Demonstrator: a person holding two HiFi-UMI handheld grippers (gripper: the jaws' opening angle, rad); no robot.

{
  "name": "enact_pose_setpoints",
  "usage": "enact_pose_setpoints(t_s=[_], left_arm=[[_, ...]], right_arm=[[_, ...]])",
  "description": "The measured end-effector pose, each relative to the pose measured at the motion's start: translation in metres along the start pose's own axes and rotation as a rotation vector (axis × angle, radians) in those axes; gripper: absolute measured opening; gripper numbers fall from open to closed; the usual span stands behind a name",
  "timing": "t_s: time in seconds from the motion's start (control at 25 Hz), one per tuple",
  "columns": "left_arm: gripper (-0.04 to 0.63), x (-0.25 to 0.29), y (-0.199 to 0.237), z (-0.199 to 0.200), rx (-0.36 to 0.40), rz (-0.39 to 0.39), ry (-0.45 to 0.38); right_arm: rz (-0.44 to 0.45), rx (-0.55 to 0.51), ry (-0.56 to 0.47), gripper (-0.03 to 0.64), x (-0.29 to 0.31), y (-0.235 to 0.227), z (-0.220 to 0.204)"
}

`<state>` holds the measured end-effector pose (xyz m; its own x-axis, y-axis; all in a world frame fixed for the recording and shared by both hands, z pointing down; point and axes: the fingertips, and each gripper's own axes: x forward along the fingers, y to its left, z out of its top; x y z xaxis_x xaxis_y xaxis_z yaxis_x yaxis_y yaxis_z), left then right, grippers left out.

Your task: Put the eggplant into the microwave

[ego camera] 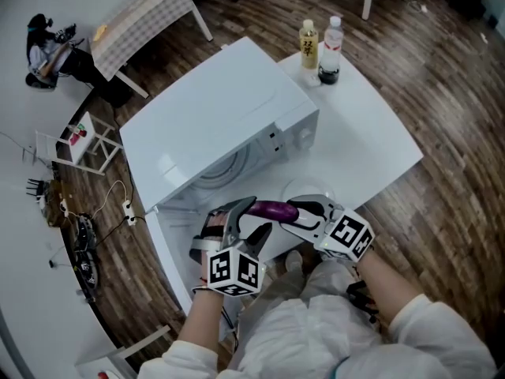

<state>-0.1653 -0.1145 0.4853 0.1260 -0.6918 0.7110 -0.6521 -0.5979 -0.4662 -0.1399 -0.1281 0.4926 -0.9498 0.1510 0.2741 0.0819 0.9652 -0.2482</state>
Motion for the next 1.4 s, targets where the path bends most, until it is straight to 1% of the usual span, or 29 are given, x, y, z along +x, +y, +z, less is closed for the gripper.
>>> enact_pose_setpoints(t_s=[0.08,0.16,0.24,0.36,0.44,0.48,0.52,0.6,0.64,0.72,0.84,0.96,1.04,1.2,1.32,1.4], left_arm=[[0.304,-0.006,0.015,0.004,-0.18,0.088,-0.078],[0.302,-0.015,0.029,0.01,-0.363,0.158,-0.179],[0.301,-0.029,0.044,0.016,-0.52,0.223,-0.289],[0.269,-0.049,0.061,0.018,-0.69,0.309,-0.43],[0.248,-0.06,0.065,0.013,-0.788,0.352,-0.485],[0.223,-0.064,0.066,0.009,-0.828,0.371,-0.505],[0.185,-0.067,0.067,0.005,-0.86,0.389,-0.522],[0.053,-0.071,0.067,-0.002,-0.903,0.42,-0.553],[0.015,-0.071,0.065,-0.005,-0.92,0.43,-0.566],[0.002,-0.07,0.061,-0.008,-0.954,0.432,-0.595],[0.002,-0.07,0.057,-0.011,-1.002,0.428,-0.651],[0.002,-0.076,0.064,-0.012,-1.044,0.475,-0.712],[0.002,-0.076,0.066,-0.011,-1.067,0.489,-0.737],[0.002,-0.07,0.061,-0.019,-1.099,0.478,-0.734],[0.002,-0.07,0.062,-0.028,-1.12,0.496,-0.731],[0.002,-0.07,0.064,-0.033,-1.114,0.517,-0.724]], right_arm=[[-0.007,0.0,0.001,0.213,0.002,-0.005,0.0],[-0.008,0.001,-0.001,0.213,0.005,-0.009,0.001],[-0.004,-0.002,-0.002,0.213,0.01,-0.012,0.005],[-0.001,-0.011,-0.006,0.213,0.02,-0.016,0.011],[-0.001,-0.013,-0.01,0.213,0.028,-0.019,0.014],[0.0,-0.015,-0.012,0.213,0.033,-0.021,0.016],[0.0,-0.016,-0.014,0.213,0.037,-0.023,0.017],[0.0,-0.017,-0.02,0.213,0.046,-0.027,0.018],[-0.003,-0.016,-0.022,0.213,0.051,-0.029,0.018],[-0.006,-0.013,-0.024,0.213,0.061,-0.034,0.016],[-0.012,-0.017,-0.032,0.213,0.08,-0.04,0.017],[-0.015,-0.023,-0.031,0.213,0.099,-0.047,0.021],[-0.024,-0.028,-0.027,0.213,0.113,-0.052,0.022],[-0.068,-0.04,-0.025,0.213,0.142,-0.066,0.021],[-0.103,-0.049,-0.022,0.213,0.159,-0.076,0.021],[-0.127,-0.064,-0.016,0.213,0.168,-0.082,0.022]])
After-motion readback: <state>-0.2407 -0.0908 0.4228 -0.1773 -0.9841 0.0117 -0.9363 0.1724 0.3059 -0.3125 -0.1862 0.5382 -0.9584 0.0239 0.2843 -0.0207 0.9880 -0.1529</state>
